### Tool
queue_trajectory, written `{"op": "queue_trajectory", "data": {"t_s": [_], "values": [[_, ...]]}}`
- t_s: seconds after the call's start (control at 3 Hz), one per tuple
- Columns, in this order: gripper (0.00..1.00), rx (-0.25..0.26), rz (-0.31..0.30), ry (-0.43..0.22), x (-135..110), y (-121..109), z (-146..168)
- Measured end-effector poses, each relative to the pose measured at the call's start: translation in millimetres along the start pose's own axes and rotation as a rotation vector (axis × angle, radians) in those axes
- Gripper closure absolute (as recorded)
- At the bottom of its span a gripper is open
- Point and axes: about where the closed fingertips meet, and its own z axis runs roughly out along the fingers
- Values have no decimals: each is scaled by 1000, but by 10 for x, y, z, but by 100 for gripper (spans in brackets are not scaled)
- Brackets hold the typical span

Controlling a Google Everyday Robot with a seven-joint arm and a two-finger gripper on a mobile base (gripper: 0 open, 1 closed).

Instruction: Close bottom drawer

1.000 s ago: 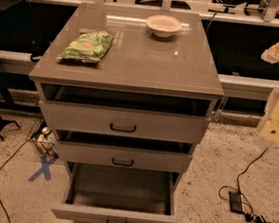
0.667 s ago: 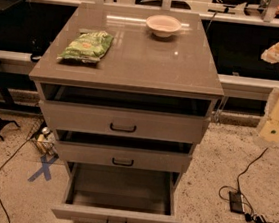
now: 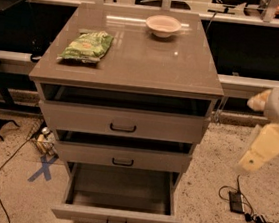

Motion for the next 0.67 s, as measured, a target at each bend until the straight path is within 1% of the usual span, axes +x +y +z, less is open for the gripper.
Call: {"op": "queue_trajectory", "data": {"t_s": [0.33,0.67], "values": [[0,-160,135,-71,287,251,795],[0,-278,267,-136,424,610,1506]]}}
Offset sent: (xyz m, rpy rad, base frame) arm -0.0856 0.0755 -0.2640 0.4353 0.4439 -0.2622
